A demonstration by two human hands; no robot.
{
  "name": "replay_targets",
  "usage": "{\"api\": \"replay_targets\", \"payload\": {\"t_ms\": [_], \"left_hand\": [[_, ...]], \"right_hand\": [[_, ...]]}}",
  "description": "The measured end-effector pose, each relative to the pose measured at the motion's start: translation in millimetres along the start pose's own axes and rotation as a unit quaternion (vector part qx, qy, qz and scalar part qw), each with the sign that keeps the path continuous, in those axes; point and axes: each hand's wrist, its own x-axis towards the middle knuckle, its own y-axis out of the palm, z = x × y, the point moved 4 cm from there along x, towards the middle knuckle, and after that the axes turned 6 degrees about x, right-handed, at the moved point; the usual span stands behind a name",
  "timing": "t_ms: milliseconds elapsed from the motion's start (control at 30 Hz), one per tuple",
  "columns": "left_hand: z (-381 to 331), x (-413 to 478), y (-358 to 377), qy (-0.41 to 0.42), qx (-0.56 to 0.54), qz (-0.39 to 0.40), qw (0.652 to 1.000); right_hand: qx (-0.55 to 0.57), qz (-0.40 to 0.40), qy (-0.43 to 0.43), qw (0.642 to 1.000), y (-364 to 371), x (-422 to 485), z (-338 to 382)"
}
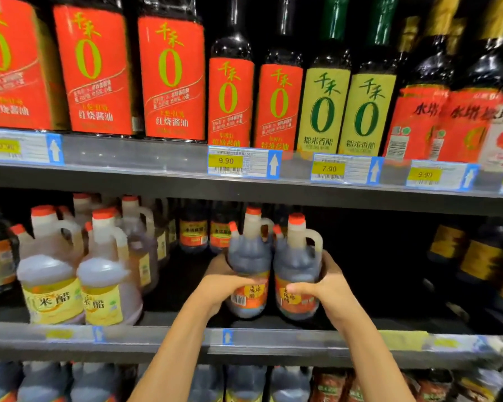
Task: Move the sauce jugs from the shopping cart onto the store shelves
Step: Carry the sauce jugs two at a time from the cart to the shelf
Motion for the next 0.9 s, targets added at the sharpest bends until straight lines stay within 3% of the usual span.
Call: {"api": "replay_targets", "payload": {"t_ms": [167,267,367,467,900], "left_hand": [[-3.5,15.2,5.1,-0.009,0.032,0.001,0.999],[-8.2,26.6,4.0,-0.013,0.051,0.048,0.997],[-2.3,34.8,0.2,-0.029,0.087,0.075,0.993],[6.5,37.4,-2.4,-0.037,0.108,0.051,0.992],[7.0,69.4,14.4,0.049,0.134,-0.044,0.989]], "right_hand": [[0.055,0.063,0.015,0.996,-8.0,27.9,-21.8],[0.089,0.079,0.055,0.991,-10.2,40.2,-22.6],[0.024,0.094,0.070,0.993,-9.9,42.1,-17.1],[-0.053,0.045,0.057,0.996,-13.5,42.3,-11.5],[-0.104,-0.072,-0.035,0.991,-17.2,66.3,-24.3]]}}
